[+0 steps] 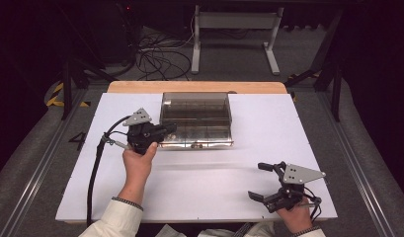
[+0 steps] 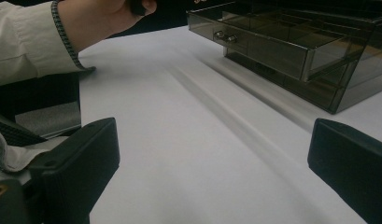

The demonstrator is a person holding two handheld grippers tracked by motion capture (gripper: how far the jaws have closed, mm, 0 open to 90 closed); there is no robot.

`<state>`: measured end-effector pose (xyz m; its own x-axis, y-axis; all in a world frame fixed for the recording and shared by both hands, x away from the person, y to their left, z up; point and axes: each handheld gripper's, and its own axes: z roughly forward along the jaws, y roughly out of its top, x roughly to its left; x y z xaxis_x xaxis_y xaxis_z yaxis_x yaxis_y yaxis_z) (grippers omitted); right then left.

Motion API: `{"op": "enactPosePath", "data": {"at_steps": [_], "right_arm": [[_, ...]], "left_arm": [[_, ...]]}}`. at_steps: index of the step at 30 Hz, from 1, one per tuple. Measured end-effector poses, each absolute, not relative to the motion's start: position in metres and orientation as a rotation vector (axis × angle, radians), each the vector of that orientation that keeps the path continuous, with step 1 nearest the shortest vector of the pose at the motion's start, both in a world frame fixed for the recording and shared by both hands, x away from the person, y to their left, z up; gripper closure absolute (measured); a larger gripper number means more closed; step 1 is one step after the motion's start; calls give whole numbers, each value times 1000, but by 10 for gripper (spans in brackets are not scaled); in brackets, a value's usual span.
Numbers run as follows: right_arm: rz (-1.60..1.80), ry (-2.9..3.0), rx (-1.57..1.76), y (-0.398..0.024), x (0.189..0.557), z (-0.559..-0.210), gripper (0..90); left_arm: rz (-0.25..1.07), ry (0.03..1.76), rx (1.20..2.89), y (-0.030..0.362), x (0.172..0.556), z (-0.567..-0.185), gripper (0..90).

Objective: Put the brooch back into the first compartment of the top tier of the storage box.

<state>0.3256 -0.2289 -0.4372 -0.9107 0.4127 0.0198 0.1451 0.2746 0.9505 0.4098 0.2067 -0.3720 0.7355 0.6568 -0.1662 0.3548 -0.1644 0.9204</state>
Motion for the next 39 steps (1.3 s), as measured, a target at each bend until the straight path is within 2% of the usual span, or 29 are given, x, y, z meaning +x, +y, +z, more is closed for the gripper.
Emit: {"op": "enactPosePath", "data": {"at_steps": [12, 39], "right_arm": [[1687, 2314, 514, -229, 325, -437, 29], [1688, 2316, 516, -230, 326, -437, 29]], "left_arm": [[380, 814, 1798, 202, 413, -377, 837], [401, 849, 1862, 193, 421, -397, 835]]}}
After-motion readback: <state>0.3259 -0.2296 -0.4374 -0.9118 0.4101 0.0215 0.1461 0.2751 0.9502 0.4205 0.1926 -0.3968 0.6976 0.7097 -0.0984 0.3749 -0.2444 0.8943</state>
